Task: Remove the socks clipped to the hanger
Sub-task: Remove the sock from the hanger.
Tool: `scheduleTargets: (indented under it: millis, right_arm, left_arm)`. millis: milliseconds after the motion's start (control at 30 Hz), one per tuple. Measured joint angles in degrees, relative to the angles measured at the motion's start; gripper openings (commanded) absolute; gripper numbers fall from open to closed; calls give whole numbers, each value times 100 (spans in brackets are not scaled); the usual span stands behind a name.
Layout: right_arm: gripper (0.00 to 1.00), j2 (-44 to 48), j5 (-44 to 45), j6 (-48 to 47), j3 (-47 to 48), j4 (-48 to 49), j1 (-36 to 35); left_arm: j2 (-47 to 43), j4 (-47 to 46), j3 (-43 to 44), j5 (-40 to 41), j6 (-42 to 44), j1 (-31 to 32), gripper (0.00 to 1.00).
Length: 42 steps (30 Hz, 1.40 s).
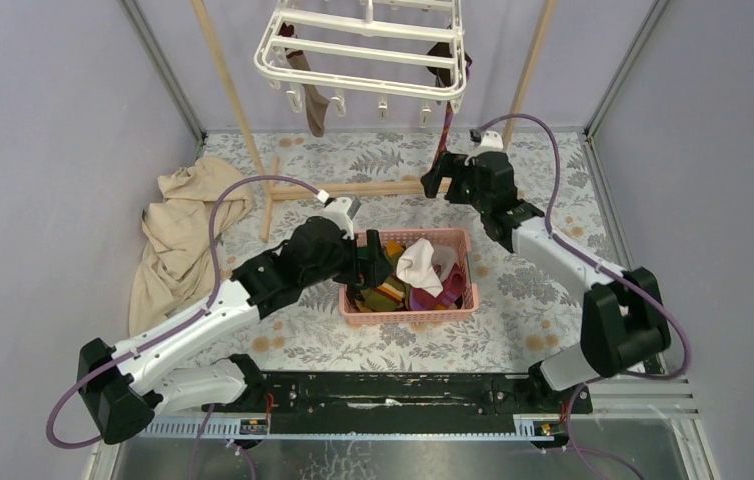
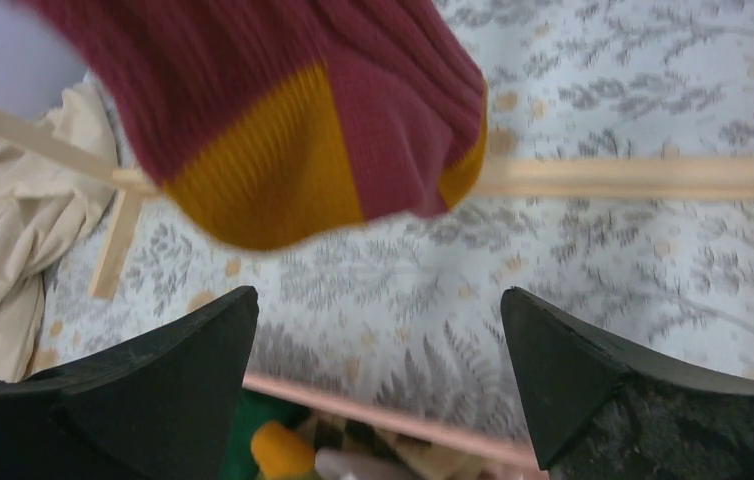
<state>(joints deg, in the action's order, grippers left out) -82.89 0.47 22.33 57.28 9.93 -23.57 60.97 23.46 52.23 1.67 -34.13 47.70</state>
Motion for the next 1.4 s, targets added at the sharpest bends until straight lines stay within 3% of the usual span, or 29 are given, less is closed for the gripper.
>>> scheduleTargets:
  millis: [133,233,333,467,600,933,1400]
  right_arm:
    - [97,-732,238,11,636,339,0]
    - [89,-1126,608,26,1093,470,0]
    - [70,-1364,890,-7,1408,562,0]
    - [35,-1484,1207,-90,1644,577,2]
    - [21,-1327,1298,-133,1530,608,11]
    - [14,356,680,-280,796,210,61]
    - [11,1364,-1843,94,645,-1207,297]
  left_arm:
    - [184,-83,9,-37,2,26,99]
    - [225,-83,9,-39,0,26,99]
    - [232,-92,9,-37,0,26,99]
    - [273,-107,13,-39,0,28,99]
    - [310,-101,96,-31,7,39,99]
    - [960,-326,697,-50,254,59,99]
    - [1453,-1362,1233,-605,555,-160,99]
